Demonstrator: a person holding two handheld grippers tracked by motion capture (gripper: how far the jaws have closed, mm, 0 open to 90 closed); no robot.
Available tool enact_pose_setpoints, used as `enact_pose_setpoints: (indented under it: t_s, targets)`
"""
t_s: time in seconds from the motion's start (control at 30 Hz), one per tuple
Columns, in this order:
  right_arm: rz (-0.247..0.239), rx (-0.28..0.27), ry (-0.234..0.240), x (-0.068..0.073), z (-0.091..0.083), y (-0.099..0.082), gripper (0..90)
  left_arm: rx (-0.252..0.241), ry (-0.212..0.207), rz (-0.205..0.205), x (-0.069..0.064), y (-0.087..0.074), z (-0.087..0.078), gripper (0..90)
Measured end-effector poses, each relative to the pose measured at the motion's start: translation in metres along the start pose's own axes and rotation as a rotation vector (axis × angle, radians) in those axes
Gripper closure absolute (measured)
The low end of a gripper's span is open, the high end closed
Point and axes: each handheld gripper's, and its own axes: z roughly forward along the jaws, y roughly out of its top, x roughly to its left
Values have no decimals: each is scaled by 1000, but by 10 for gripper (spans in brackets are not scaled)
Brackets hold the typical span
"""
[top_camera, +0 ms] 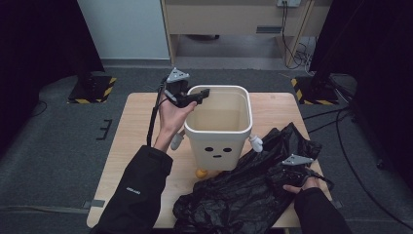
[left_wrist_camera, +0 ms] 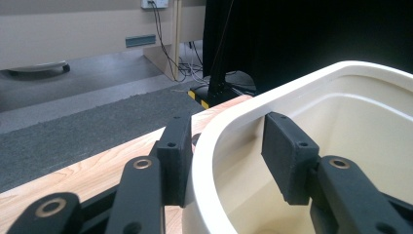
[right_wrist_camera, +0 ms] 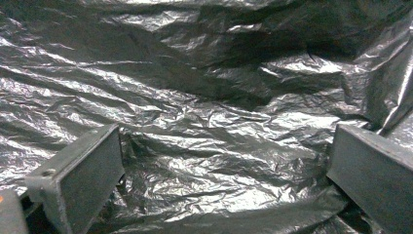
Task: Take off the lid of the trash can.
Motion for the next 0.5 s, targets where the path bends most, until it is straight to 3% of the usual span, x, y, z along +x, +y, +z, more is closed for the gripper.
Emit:
enact_pose_setpoints:
  t_s: [0.23, 0.5]
  targets:
    - [-4, 0, 1, 0, 0, 0, 2, 16, -25, -35, 2, 3, -1, 553]
    - [-4, 0, 1, 0, 0, 0, 2, 58, -29, -40, 4, 9, 0, 562]
